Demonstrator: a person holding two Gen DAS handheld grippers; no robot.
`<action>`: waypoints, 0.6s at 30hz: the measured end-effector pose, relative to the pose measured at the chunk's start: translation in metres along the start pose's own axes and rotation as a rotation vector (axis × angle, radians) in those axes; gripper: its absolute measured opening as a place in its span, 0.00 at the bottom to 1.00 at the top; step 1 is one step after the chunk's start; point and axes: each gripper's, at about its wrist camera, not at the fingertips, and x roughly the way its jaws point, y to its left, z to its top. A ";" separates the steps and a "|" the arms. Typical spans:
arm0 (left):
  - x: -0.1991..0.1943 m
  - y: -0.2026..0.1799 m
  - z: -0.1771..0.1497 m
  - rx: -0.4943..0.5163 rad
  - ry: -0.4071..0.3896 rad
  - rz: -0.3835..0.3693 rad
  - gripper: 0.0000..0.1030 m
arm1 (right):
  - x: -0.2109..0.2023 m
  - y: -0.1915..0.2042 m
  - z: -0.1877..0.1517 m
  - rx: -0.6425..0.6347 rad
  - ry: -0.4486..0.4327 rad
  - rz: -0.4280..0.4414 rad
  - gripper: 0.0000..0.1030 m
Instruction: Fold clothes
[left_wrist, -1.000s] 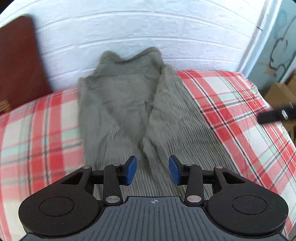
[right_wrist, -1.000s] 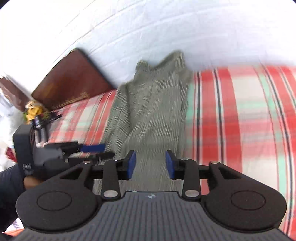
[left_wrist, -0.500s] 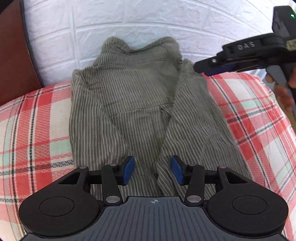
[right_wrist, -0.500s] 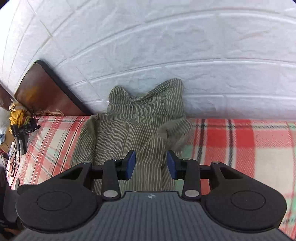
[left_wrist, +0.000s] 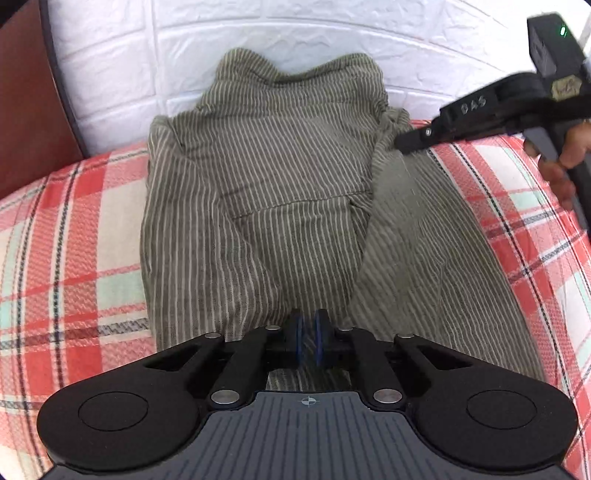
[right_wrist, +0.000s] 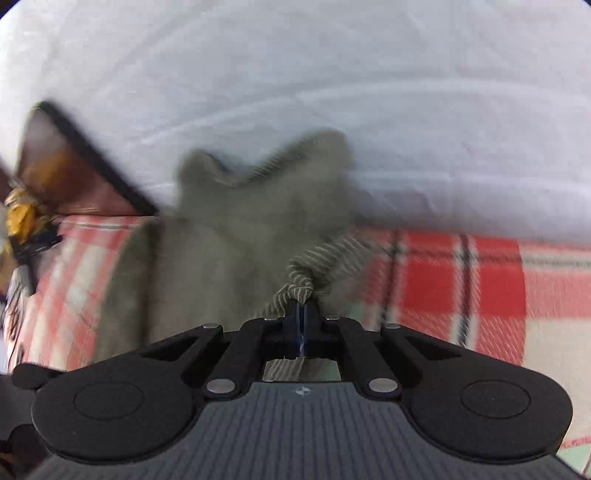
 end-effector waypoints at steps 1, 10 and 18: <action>0.000 0.000 0.000 0.000 -0.004 0.000 0.15 | -0.005 0.000 0.000 0.002 -0.015 0.002 0.02; -0.036 0.005 0.011 -0.033 -0.080 -0.027 0.36 | -0.047 0.000 -0.003 0.022 -0.146 0.023 0.28; -0.024 -0.033 0.010 0.062 -0.036 -0.168 0.36 | -0.030 0.020 0.001 -0.061 -0.056 0.110 0.15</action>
